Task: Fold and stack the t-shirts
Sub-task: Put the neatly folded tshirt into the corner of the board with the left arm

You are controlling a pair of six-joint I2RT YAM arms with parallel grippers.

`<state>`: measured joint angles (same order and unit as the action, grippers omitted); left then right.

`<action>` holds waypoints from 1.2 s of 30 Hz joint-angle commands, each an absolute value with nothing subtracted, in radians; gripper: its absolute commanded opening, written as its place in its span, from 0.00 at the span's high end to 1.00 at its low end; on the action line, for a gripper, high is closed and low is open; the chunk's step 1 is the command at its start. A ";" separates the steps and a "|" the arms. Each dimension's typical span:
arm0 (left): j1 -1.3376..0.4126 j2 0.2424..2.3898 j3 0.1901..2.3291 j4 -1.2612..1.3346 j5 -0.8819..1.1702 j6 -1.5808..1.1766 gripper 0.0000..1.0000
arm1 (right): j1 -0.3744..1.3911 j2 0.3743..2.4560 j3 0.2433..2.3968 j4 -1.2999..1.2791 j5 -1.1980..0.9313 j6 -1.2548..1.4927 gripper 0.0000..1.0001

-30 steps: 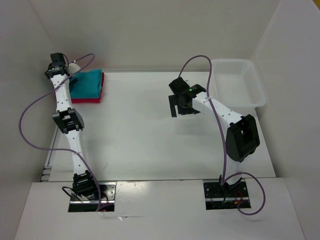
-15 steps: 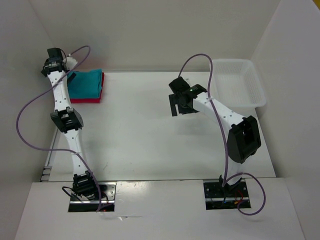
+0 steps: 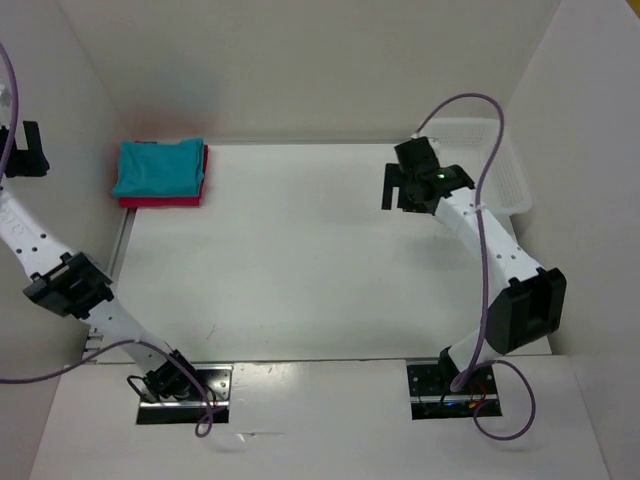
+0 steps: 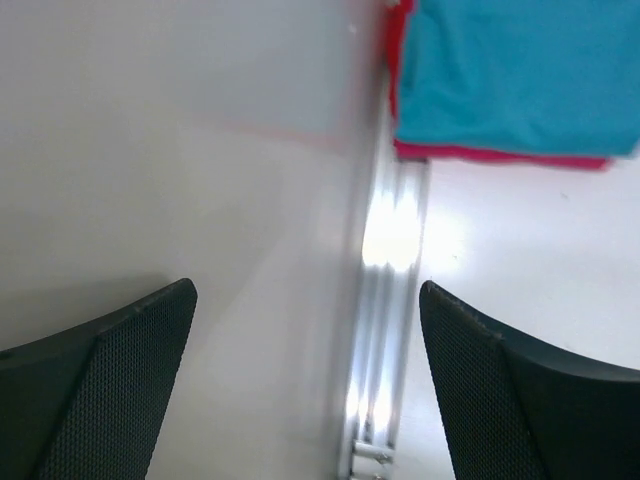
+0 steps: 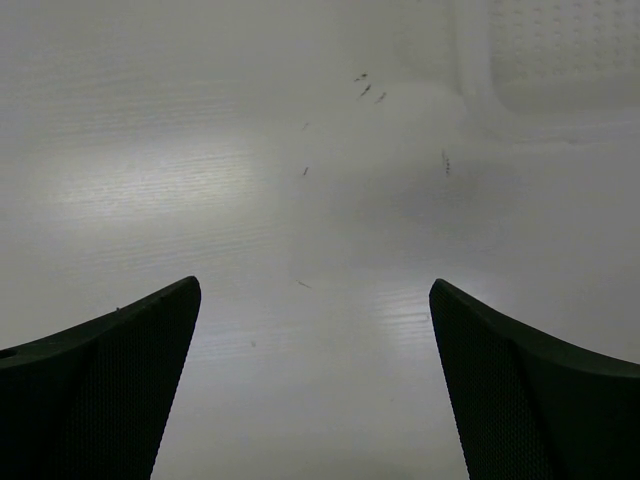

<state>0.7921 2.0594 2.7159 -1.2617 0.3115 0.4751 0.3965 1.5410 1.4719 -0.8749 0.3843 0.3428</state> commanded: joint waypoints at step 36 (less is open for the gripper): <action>0.844 0.977 1.304 -0.930 0.643 0.408 0.01 | 0.130 1.157 1.247 -0.772 0.132 0.333 0.00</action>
